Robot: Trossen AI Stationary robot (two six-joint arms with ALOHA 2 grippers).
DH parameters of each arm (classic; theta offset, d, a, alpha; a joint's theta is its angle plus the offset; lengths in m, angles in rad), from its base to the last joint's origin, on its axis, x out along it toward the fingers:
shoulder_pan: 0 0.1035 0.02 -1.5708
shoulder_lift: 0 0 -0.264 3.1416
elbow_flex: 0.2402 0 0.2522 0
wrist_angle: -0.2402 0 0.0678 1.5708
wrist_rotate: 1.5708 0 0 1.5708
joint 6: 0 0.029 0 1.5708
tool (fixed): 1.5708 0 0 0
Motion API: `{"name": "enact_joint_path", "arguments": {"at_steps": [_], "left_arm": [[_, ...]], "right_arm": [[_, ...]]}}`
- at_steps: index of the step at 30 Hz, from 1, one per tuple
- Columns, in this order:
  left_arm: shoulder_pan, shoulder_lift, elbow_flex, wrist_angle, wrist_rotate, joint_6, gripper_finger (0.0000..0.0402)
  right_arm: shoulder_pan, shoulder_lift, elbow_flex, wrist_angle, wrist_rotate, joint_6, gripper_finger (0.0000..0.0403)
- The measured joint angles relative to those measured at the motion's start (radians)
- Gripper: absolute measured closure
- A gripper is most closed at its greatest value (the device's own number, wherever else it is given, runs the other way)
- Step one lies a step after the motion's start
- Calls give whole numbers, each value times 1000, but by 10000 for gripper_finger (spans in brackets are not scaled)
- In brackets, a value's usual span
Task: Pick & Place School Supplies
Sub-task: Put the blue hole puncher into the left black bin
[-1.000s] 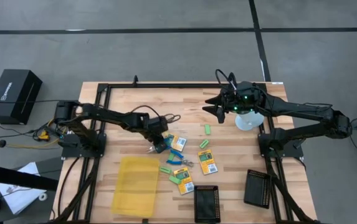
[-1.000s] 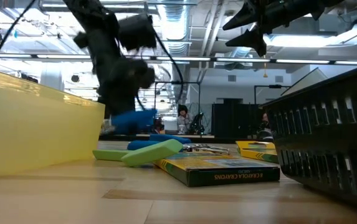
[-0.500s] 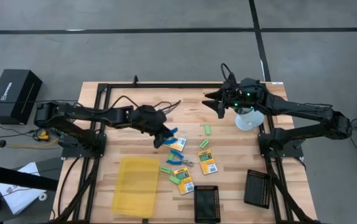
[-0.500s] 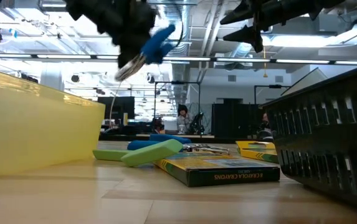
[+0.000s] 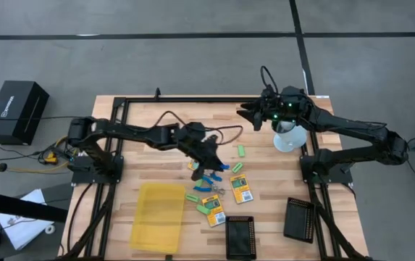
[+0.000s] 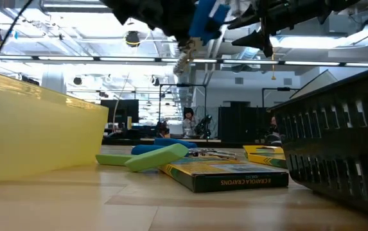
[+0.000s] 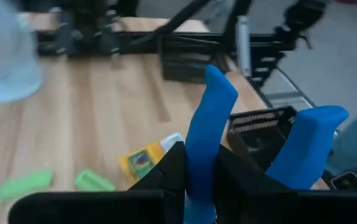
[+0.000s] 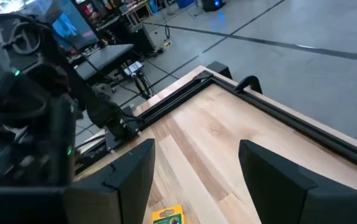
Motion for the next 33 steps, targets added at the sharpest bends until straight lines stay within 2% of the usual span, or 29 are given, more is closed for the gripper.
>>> {"name": "enact_joint_path", "arguments": {"at_steps": [8,14,21,33], "left_arm": [[-36,171,170,2,179,187,364],[-99,222,200,-5,181,321,364],[-184,283,261,-5,172,322,364],[-291,396,463,-4,97,264,364]], "right_arm": [[-55,0,0,-8,0,-12,179],[-79,0,0,-6,0,-15,179],[-65,0,0,0,0,24,179],[-27,0,0,0,-1,8,179]]}}
